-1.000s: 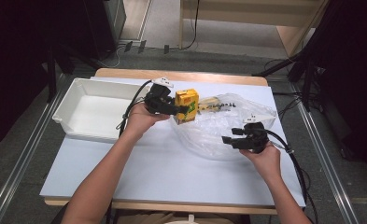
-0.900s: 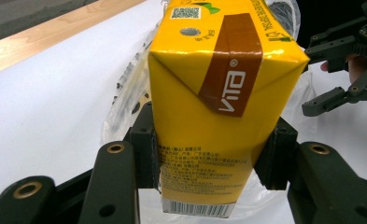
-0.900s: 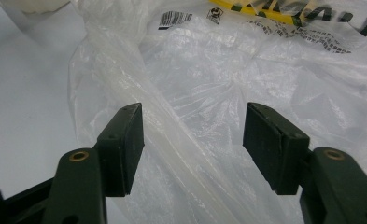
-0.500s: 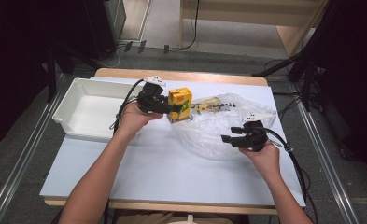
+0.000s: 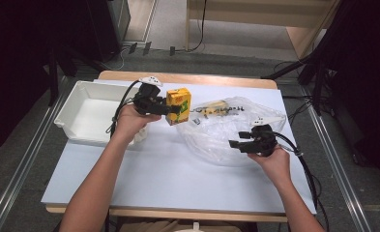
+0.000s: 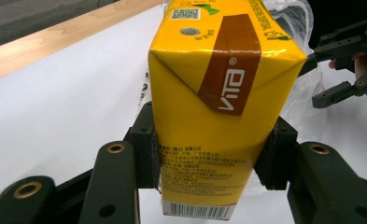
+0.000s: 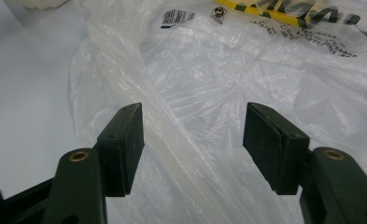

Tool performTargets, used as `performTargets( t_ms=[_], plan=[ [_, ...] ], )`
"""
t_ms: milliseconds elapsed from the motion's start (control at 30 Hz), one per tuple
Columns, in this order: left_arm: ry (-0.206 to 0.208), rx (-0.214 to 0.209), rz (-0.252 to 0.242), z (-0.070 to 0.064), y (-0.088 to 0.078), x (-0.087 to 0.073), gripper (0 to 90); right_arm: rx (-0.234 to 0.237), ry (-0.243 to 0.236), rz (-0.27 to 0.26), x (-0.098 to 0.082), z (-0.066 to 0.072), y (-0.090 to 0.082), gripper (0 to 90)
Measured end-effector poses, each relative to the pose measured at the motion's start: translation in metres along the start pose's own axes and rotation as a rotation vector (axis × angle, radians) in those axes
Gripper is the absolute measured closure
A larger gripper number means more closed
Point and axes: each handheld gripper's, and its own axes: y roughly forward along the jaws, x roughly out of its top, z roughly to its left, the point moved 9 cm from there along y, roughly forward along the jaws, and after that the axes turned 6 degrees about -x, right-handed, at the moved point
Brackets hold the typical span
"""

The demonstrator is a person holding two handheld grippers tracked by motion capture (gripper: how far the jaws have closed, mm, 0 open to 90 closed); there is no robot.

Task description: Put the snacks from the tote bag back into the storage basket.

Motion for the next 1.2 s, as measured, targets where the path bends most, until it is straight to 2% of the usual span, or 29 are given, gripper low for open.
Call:
performTargets(
  t_ms=[333, 633, 933, 1200],
  plan=[
    [-0.01, 0.022, -0.029, 0.01, -0.017, 0.002, 52.4, -0.004, -0.002, 0.007, -0.001, -0.001, 0.001, 39.3],
    [-0.025, 0.065, -0.031, 0.023, -0.032, -0.001, 52.4, -0.014, -0.004, 0.013, -0.002, -0.003, 0.001, 39.3],
    [-0.031, 0.083, -0.051, 0.029, -0.046, 0.001, 52.4, -0.012, -0.001, 0.01, -0.001, -0.004, 0.0, 39.3],
    [-0.066, 0.104, -0.073, 0.04, -0.062, -0.001, 52.5, -0.012, 0.0, 0.008, -0.001, -0.004, 0.0, 39.3]
  ],
)
